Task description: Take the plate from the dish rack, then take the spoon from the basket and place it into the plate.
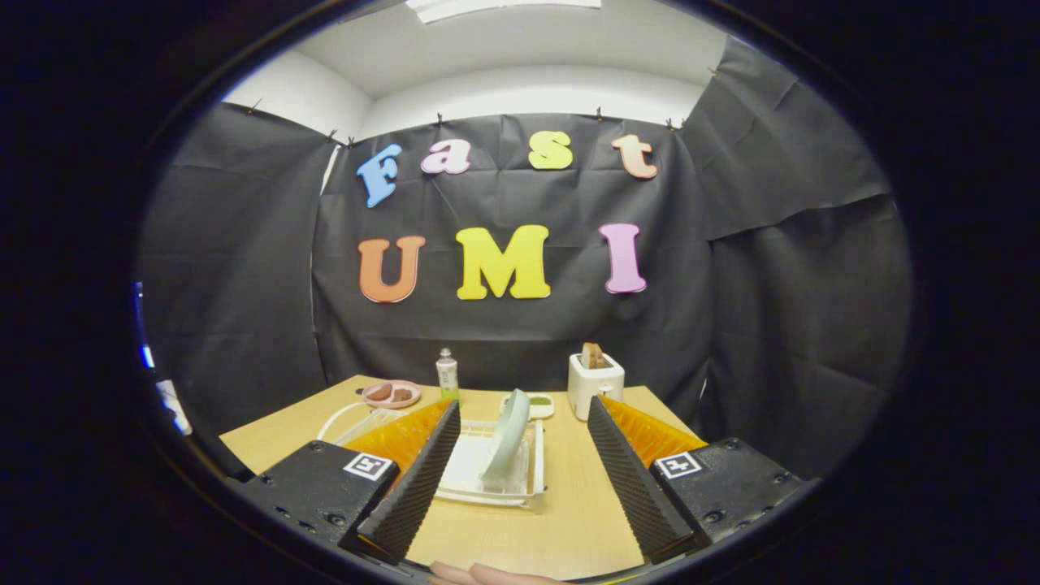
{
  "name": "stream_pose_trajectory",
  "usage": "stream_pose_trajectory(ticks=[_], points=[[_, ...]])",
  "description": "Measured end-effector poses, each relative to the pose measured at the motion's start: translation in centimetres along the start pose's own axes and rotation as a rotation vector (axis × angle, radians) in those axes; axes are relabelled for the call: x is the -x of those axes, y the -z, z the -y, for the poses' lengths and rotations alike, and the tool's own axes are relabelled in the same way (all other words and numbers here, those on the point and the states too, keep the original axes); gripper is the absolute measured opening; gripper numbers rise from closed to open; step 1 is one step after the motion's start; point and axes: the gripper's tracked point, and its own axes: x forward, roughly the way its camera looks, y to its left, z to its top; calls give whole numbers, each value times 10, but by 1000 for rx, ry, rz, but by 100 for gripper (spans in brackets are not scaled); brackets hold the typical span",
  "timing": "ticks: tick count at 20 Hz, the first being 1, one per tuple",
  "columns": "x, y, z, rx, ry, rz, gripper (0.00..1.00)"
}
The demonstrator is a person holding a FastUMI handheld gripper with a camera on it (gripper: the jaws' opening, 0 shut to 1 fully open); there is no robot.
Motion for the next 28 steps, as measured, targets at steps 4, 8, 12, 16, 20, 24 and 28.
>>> stream_pose_trajectory(ticks=[4,8,12,16,20,24,28], points=[[-13,4,-7,1,-19,-50,100],[-53,3,-8,39,-6,-145,100],[-110,11,-10,95,22,-313,100],[-170,21,-8,215,64,-464,100],[-213,43,-19,301,52,-680,92],[-232,55,-17,313,118,-906,74],[-248,59,-18,346,181,-1045,61]])
